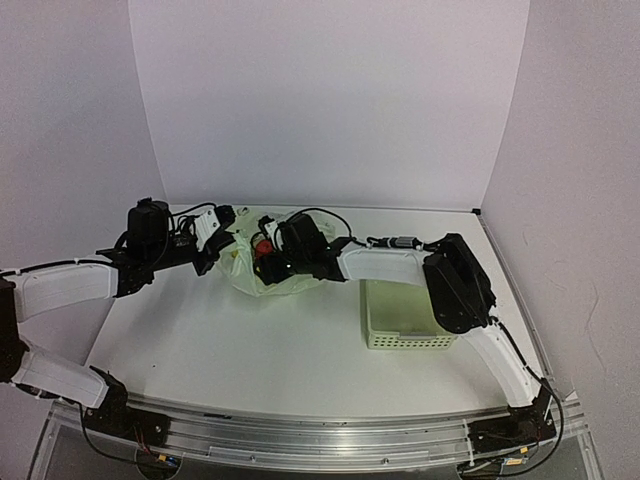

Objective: Untie the knot of the plastic bag and take out the fruit

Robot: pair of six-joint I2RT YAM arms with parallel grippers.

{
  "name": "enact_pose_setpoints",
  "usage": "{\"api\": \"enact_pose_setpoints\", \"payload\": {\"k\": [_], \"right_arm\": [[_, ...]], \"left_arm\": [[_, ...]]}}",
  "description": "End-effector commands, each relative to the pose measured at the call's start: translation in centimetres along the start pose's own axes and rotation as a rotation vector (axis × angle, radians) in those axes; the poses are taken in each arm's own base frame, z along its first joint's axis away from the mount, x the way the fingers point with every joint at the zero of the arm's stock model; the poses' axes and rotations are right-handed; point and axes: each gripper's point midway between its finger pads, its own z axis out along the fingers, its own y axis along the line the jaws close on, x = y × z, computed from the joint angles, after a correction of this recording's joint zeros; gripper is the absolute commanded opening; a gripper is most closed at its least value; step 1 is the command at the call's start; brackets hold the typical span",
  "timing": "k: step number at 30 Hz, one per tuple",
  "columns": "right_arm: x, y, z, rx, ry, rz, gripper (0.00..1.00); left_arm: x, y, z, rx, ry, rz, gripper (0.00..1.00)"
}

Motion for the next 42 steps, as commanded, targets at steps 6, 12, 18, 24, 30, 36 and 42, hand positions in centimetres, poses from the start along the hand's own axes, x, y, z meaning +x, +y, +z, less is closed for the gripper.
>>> {"api": "enact_pose_setpoints", "payload": {"k": [6, 12, 18, 24, 30, 36, 42], "right_arm": [[2.2, -0.6, 2.1, 0.030, 0.053, -0.015, 0.72], [1.1, -0.2, 0.9, 0.012, 0.029, -0.019, 0.40], [-4.8, 2.5, -4.6, -0.110, -0.102, -0.020, 0.27], [-9.3, 5.3, -13.0, -0.252, -0.212, -0.027, 0.28], [-10.0, 4.3, -18.3, -0.240, -0.247, 0.012, 0.31], [-8.3, -6.5, -22.8, 0.178, -0.290, 0.169, 0.32], [1.7, -18.4, -25.5, 0.682, -0.012, 0.354, 0.33]], "left_arm": [[-0.8, 1.2, 0.1, -0.031, -0.023, -0.023, 0.00], [-0.4, 1.2, 0.1, -0.034, -0.013, -0.022, 0.00], [0.5, 1.8, 0.0, -0.058, 0.010, -0.028, 0.00], [0.5, 1.9, -0.1, -0.055, 0.005, -0.029, 0.00], [-0.3, 1.8, -0.4, -0.043, -0.018, -0.031, 0.00], [-1.7, 2.1, -0.8, -0.038, -0.057, -0.055, 0.00], [-1.9, 2.4, -1.0, -0.057, -0.066, -0.058, 0.00]]}}
